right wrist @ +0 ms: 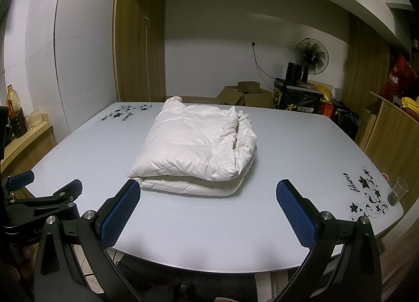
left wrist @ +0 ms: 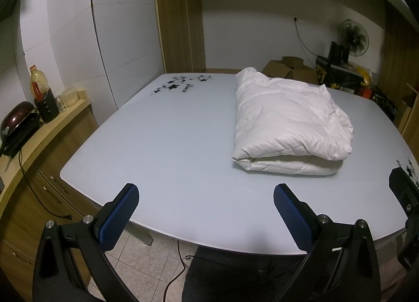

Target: Fold large clothes

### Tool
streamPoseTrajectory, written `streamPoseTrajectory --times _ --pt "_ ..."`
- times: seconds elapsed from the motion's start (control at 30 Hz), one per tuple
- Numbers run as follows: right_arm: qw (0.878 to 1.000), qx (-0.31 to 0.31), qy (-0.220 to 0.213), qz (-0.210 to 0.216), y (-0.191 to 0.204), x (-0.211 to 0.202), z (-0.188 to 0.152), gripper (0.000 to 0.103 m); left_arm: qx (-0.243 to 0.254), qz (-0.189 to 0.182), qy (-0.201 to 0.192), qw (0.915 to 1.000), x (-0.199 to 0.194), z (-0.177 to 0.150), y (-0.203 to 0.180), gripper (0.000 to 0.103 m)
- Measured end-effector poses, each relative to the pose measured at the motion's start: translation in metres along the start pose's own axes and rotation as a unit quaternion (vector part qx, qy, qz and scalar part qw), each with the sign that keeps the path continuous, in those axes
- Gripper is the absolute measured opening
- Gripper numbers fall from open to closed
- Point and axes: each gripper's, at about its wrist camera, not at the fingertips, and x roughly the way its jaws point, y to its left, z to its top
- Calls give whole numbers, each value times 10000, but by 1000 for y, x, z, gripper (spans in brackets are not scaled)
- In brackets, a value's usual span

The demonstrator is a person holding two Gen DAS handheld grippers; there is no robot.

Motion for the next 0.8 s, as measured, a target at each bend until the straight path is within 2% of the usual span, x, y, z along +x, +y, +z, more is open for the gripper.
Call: streamPoseTrajectory --times 0.8 --pt "10000 -35 32 34 -1 0 -3 103 34 -54 44 10000 3 1 3 103"
